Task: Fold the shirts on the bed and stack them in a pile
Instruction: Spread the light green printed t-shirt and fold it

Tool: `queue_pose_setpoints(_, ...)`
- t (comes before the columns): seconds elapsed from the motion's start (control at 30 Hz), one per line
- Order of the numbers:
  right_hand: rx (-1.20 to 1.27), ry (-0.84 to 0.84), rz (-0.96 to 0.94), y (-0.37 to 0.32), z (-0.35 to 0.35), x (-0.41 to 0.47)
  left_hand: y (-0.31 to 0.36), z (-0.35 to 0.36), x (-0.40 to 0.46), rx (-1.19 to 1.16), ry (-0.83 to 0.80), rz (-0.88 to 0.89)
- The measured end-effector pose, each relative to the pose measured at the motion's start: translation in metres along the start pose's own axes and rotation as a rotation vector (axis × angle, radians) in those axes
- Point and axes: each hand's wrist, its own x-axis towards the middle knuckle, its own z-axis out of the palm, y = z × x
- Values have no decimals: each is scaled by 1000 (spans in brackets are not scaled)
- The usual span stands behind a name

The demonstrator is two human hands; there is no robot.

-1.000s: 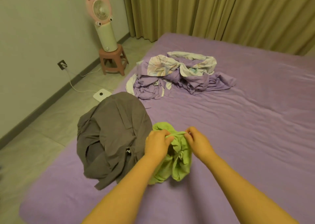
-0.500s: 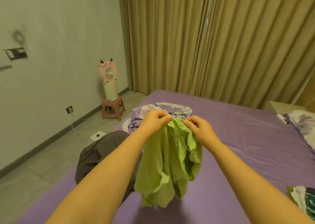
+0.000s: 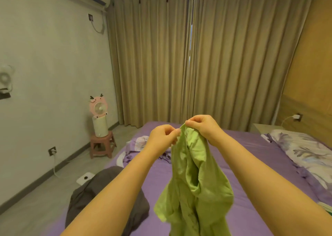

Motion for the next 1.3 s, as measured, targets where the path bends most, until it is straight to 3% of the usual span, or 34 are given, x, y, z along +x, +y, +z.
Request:
queue_pose_setpoints(0.1,-85,31,19,-6,10,-5,5,12,-20,-110,-257,-73)
queue_pose_setpoints(0.27,-109,135,66,-4,14,-23,-3,15,-37,-300,-296,-152)
queue_pose_setpoints(0.43,0,230,174,-2,4,-39,-3,19,-48,-192,-436,-84)
queue_pose_setpoints(0.53,187,237,215,-7,1,-52,0,23,-48,-193,-292,-45)
queue_pose_setpoints(0.63,345,213,197,-13,1,-67,13,15,-43,-407,-195,-75)
queue_pose_setpoints(0.77,356,164,153,-17,8,-88,30,-1,-27,-410,-61,-64)
queue_pose_setpoints(0.87,440,98,97,-22,23,-104,37,-11,-17,-519,7,-159)
queue_pose_setpoints(0.97,104,89,60,-17,49,-118,41,-18,-9,-666,38,-313)
queue_pose_setpoints(1.03,-164,203,9,-8,62,-121,43,-25,-5,-701,8,-339)
queue_pose_setpoints(1.13,-61,387,-10,-1,60,-124,33,-35,-3,-535,-51,-236)
queue_pose_setpoints(1.2,60,406,-36,-6,55,-127,21,-39,-4,-361,-28,-147)
queue_pose_setpoints(1.3,29,371,-79,-15,52,-128,2,-43,-7,-87,35,-48)
